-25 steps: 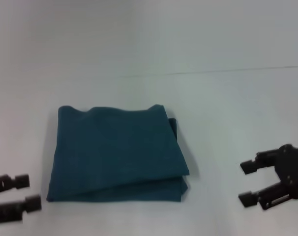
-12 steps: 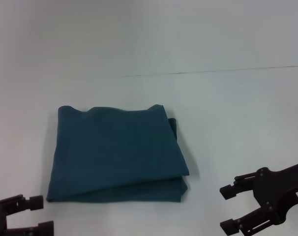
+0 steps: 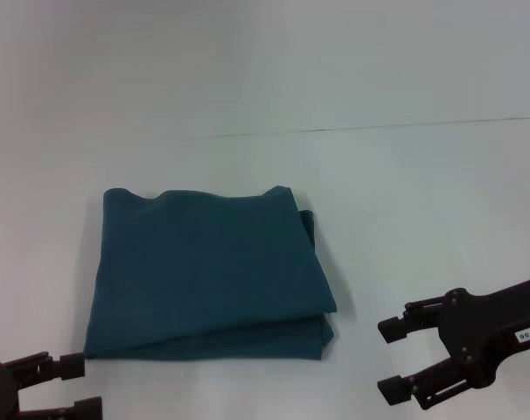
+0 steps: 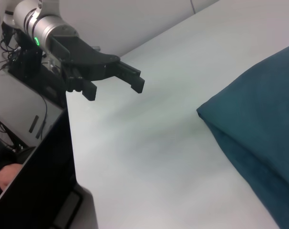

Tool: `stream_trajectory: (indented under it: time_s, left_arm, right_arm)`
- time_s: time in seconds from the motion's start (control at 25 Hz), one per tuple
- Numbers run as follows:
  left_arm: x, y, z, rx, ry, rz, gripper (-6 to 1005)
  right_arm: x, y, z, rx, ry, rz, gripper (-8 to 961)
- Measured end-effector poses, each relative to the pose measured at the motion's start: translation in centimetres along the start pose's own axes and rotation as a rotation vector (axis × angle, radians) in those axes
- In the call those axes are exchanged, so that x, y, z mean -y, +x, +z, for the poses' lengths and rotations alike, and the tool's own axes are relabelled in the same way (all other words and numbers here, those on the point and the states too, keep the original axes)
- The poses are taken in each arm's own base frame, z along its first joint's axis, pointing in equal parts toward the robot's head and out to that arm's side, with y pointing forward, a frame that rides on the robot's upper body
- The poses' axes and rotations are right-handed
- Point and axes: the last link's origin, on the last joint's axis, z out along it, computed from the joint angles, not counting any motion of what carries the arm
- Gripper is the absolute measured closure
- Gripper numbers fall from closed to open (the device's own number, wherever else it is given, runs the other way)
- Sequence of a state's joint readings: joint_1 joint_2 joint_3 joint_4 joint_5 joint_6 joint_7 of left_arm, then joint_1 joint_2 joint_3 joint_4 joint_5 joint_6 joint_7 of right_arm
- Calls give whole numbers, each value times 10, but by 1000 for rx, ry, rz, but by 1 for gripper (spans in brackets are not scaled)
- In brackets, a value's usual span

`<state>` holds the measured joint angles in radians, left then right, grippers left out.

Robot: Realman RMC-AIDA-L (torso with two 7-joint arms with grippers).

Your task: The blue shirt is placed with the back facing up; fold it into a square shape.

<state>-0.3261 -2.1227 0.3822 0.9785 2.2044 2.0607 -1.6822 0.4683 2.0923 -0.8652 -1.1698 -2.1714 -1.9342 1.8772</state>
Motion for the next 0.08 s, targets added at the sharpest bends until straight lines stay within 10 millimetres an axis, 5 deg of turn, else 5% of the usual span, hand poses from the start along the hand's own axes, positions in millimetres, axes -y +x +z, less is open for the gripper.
stream_trajectory:
  time_s: [0.08]
  left_arm:
    - [0,0,0,-1,1,3,49]
  right_arm:
    - [1,0,0,3,5,1,9]
